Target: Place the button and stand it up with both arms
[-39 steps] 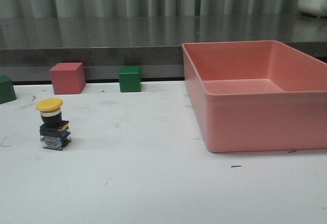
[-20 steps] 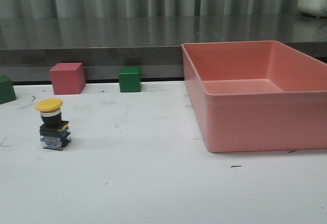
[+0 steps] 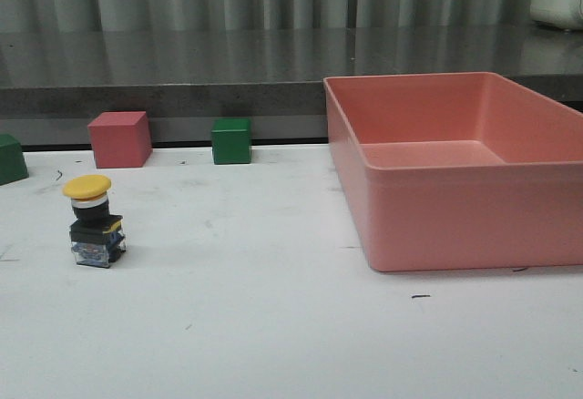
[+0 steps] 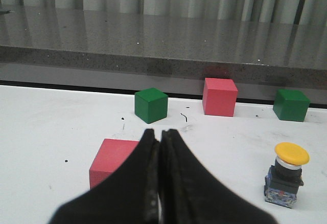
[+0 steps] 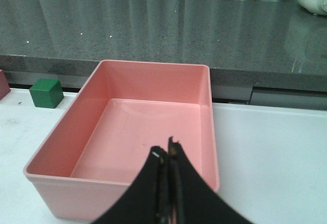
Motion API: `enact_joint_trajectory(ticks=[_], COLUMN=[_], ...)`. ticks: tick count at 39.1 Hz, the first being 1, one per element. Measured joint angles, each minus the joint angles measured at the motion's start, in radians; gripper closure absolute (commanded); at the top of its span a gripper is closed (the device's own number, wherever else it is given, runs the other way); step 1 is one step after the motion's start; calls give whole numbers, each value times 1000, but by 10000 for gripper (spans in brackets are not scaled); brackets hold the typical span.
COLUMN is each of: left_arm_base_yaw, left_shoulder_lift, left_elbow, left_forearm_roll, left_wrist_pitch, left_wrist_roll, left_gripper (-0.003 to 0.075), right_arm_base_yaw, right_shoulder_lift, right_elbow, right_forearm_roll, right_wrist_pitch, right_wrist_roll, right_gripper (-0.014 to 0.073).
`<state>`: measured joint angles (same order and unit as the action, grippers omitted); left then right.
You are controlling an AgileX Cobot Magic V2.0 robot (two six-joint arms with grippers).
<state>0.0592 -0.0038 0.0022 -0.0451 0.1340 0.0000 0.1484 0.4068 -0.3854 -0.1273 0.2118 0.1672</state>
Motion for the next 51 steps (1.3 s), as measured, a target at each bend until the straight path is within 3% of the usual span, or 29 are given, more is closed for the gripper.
enact_joint_trajectory(ticks=[24, 29, 38, 44, 51], left_arm_base_yaw=[0, 0, 0, 0, 0], left_shoulder_lift=[0, 0, 0, 0, 0], left_elbow=[0, 0, 0, 0, 0], left_forearm_roll=[0, 0, 0, 0, 0], left_wrist_pitch=[0, 0, 0, 0, 0], left_wrist_roll=[0, 0, 0, 0, 0], left_gripper=[740, 740, 741, 741, 741], right_arm_base_yaw=[15, 13, -62, -87, -91], right_shoulder_lift=[-2, -48, -206, -308, -402], right_elbow=[12, 69, 252, 385, 412], right_forearm_roll=[-11, -5, 144, 175, 179], right_wrist_pitch=[-15, -52, -124, -126, -115], right_wrist_roll=[0, -30, -130, -141, -143], right_gripper=[656, 656, 656, 656, 656])
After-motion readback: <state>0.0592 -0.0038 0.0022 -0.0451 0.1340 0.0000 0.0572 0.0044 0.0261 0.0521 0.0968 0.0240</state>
